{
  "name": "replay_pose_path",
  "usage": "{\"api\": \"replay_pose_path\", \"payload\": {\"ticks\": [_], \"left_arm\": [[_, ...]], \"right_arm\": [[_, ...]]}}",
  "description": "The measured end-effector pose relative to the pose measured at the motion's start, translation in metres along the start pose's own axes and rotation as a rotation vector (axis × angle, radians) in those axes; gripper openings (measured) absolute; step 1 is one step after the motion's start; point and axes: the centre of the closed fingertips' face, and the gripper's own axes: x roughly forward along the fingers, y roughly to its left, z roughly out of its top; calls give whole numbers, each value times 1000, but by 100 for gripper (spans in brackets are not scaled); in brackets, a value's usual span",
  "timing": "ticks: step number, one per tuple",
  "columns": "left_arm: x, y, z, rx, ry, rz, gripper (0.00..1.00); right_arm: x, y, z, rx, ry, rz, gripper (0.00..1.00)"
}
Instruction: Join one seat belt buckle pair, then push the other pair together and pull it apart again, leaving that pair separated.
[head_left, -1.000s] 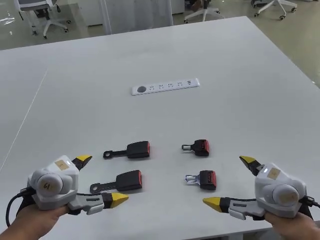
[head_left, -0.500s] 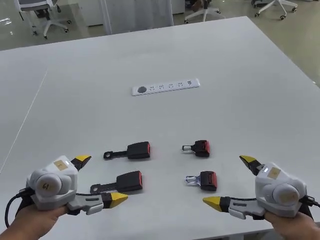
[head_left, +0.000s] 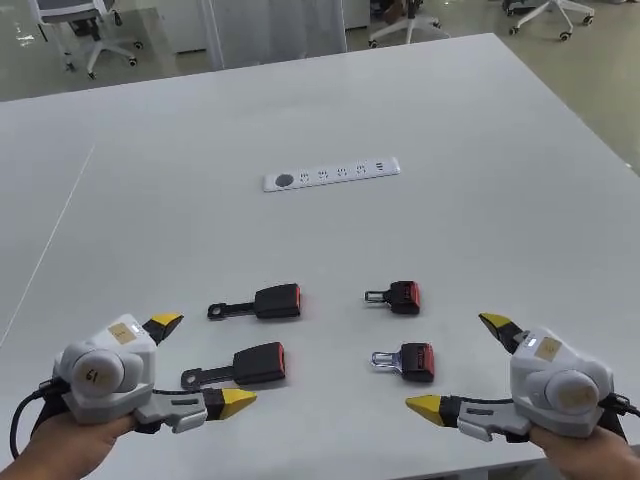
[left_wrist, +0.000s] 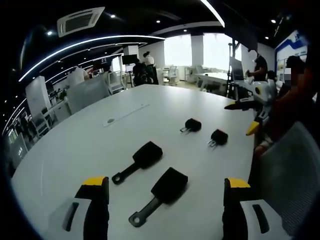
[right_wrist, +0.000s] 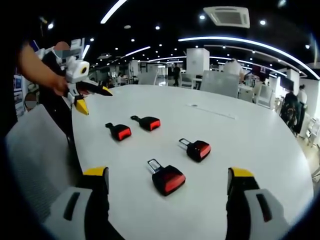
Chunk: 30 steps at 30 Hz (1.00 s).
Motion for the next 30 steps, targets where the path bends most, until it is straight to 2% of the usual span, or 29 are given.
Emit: {"api": "replay_pose_path", "payload": {"ticks": [16, 19, 30], "left_arm": [[-2, 1, 0, -10, -10, 9, 98], [-3, 3, -2, -16, -9, 13, 98], [-4, 7, 3, -28, -25, 26, 98]], "right_arm": [[-2, 0, 0, 3, -4, -4, 100], [-1, 2, -3, 5, 9, -1, 100], [-1, 2, 0, -3, 2, 3, 100]]}}
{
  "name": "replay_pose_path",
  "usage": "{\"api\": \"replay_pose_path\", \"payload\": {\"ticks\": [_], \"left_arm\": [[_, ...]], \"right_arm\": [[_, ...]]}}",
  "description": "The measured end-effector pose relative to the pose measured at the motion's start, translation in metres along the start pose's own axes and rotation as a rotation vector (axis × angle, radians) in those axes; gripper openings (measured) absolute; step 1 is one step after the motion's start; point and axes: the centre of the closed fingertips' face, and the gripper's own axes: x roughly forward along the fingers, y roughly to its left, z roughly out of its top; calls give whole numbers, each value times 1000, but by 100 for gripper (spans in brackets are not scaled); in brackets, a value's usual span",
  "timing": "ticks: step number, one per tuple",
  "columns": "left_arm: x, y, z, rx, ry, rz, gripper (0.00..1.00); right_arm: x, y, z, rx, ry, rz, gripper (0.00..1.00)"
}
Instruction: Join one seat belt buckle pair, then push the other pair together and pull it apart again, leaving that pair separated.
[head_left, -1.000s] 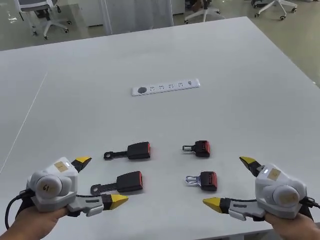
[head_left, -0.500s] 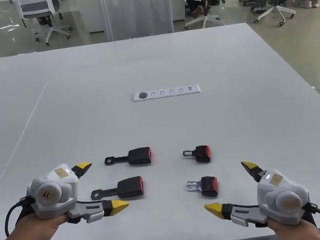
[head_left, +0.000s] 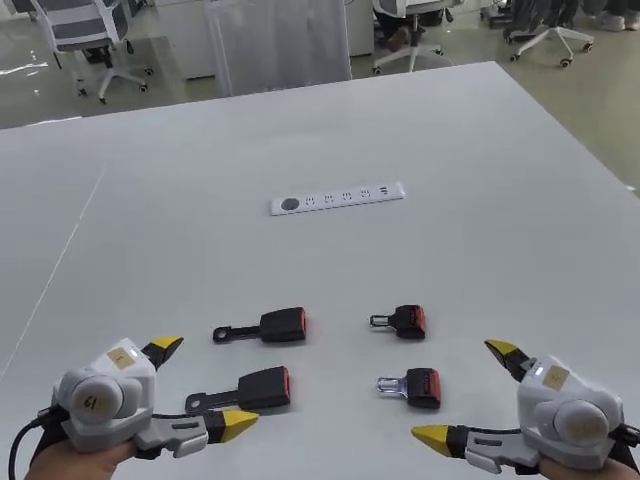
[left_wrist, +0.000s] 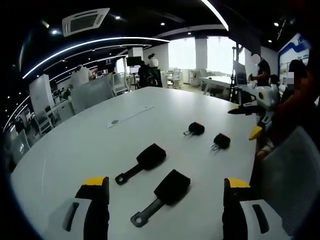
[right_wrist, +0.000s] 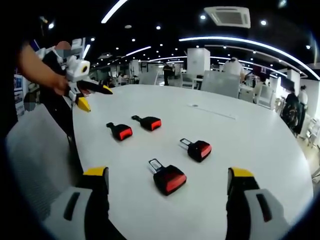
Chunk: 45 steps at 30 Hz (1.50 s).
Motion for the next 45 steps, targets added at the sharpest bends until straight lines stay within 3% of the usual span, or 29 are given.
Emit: {"api": "replay_pose_path", "payload": {"ticks": [9, 23, 45], "left_arm": [[6, -4, -3, 3, 18, -16, 98], [14, -7, 4, 20, 21, -35, 98], [14, 2, 9, 19, 5, -31, 97]], "right_arm": [[1, -1, 3, 17, -12, -7, 100], [3, -1, 3, 25, -17, -11, 100], [3, -2, 4, 14, -6, -8, 100]]}}
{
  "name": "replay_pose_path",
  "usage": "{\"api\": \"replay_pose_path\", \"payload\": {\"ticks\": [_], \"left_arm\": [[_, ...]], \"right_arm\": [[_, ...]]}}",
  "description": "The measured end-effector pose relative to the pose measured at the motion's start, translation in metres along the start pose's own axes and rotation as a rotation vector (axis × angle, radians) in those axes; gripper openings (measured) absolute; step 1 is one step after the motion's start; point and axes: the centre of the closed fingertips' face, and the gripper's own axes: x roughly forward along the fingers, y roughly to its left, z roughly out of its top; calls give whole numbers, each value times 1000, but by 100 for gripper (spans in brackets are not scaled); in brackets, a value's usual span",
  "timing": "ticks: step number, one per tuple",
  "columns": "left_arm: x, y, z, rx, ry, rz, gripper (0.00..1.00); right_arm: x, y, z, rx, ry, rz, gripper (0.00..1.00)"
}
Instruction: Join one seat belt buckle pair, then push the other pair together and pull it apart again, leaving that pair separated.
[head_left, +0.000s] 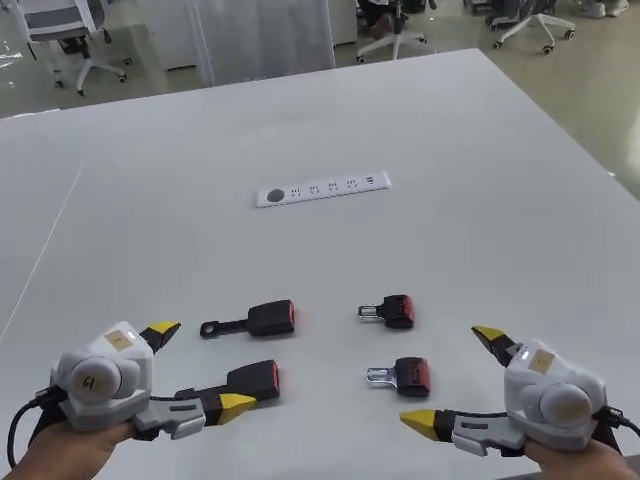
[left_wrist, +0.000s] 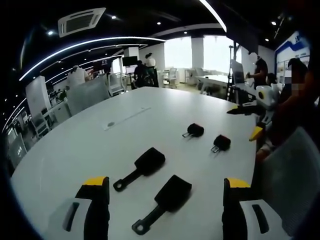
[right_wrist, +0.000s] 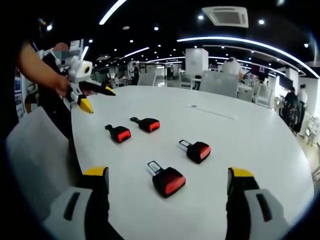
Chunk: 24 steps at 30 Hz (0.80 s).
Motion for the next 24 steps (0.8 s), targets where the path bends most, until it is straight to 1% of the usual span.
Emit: {"api": "replay_pose_path", "payload": {"ticks": [3, 9, 15, 24], "left_arm": [[1, -1, -2, 0, 5, 0, 97], [3, -4, -11, -3, 20, -9, 97], [5, -3, -9, -8, 13, -9, 97], [7, -3, -10, -13, 11, -11, 97]], "right_arm": [[1, -1, 1, -3, 2, 2, 100], [3, -2, 2, 1, -3, 0, 99], [5, 0, -2, 3, 10, 9, 99], [7, -2, 2, -10, 12, 12, 99]]}}
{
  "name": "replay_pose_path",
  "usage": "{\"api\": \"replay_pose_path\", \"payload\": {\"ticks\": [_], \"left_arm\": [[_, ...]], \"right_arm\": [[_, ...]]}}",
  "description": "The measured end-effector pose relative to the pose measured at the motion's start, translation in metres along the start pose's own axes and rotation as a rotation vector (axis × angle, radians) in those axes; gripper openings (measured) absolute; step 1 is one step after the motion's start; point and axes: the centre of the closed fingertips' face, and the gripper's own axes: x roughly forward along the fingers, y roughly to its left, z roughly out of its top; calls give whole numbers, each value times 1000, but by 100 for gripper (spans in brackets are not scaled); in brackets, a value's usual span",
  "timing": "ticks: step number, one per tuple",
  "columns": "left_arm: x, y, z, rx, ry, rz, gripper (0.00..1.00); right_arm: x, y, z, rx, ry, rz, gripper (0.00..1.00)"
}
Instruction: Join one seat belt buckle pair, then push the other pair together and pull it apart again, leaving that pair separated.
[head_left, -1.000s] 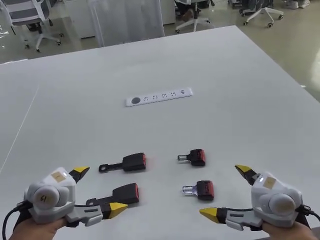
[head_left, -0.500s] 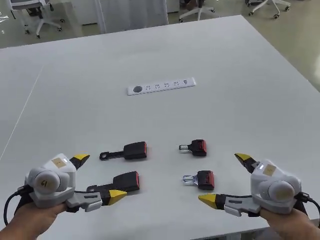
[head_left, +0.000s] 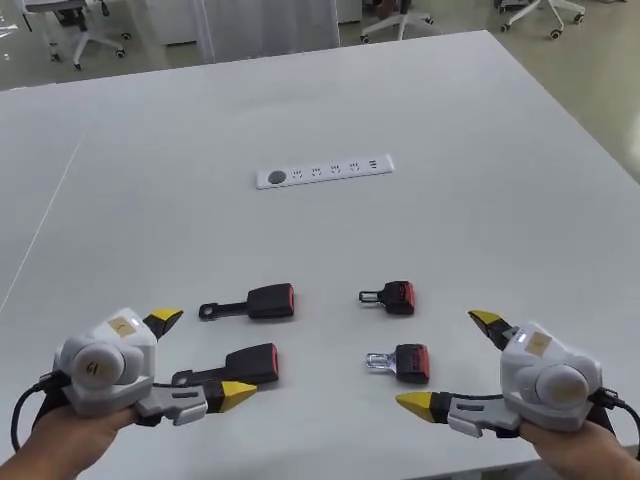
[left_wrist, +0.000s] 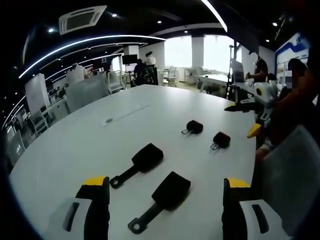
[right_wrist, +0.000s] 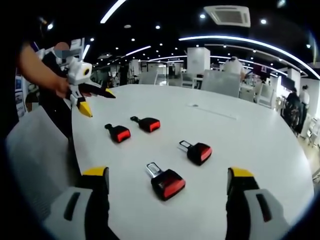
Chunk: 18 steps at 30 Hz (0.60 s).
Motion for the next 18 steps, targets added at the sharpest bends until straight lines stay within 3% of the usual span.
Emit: {"api": "replay_pose_path", "payload": {"ticks": [18], "left_arm": [[-1, 4, -3, -8, 0, 6, 97]], "right_arm": [[2, -2, -3, 8, 5, -2, 99]]}}
